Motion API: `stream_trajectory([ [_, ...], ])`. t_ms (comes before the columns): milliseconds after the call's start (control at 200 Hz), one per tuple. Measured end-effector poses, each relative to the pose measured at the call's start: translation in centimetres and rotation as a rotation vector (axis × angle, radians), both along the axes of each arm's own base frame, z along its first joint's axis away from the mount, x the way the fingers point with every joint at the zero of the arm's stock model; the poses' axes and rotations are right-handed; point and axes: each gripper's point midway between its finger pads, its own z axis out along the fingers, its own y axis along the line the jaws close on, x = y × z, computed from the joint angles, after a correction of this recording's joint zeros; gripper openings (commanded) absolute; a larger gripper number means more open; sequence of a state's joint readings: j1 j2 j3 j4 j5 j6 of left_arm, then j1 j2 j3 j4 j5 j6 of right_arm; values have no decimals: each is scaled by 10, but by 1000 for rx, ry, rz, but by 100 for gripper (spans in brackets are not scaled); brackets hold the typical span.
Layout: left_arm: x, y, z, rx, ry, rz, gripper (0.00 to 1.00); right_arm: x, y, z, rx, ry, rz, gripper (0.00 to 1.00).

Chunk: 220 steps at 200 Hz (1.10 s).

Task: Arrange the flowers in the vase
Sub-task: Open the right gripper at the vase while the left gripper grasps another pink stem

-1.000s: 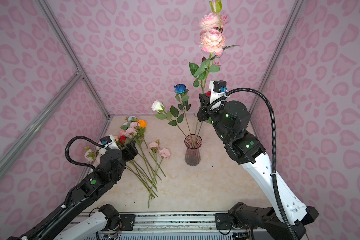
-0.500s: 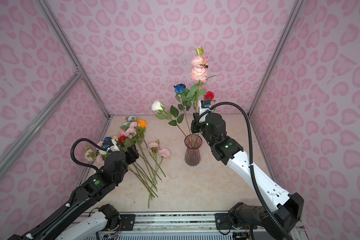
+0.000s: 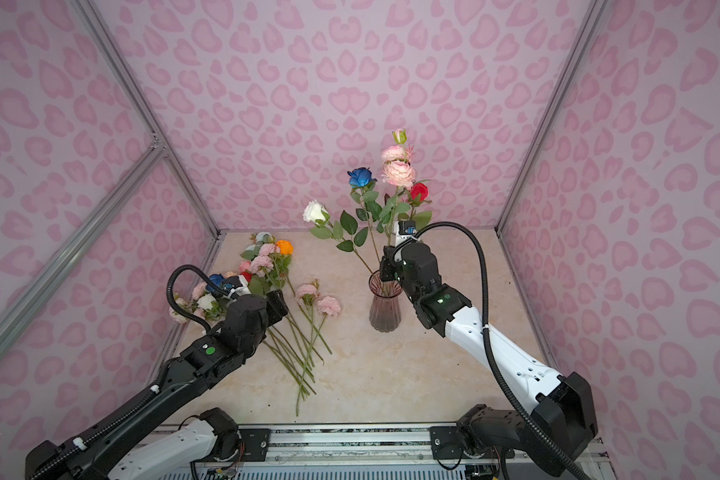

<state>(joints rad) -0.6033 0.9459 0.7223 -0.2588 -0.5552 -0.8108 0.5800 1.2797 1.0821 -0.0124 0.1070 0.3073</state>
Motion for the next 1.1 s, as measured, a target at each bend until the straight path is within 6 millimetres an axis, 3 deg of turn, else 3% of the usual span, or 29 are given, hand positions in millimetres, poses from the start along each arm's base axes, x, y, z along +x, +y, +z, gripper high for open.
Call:
stream_trajectory([
  [695, 9, -19, -24, 12, 91, -56, 77, -25, -2, 5, 58, -4, 37, 22],
  [815, 11, -28, -46, 39, 160, -96, 70, -33, 0, 16, 72, -26, 53, 22],
  [930, 14, -44, -71, 81, 259, -170, 55, -43, 0, 29, 85, -51, 64, 23],
  [1030, 14, -60, -103, 120, 392, -246, 45, -51, -3, 40, 94, -73, 62, 24],
  [1100, 12, -71, -124, 146, 474, -311, 43, -55, -4, 44, 93, -80, 64, 24],
])
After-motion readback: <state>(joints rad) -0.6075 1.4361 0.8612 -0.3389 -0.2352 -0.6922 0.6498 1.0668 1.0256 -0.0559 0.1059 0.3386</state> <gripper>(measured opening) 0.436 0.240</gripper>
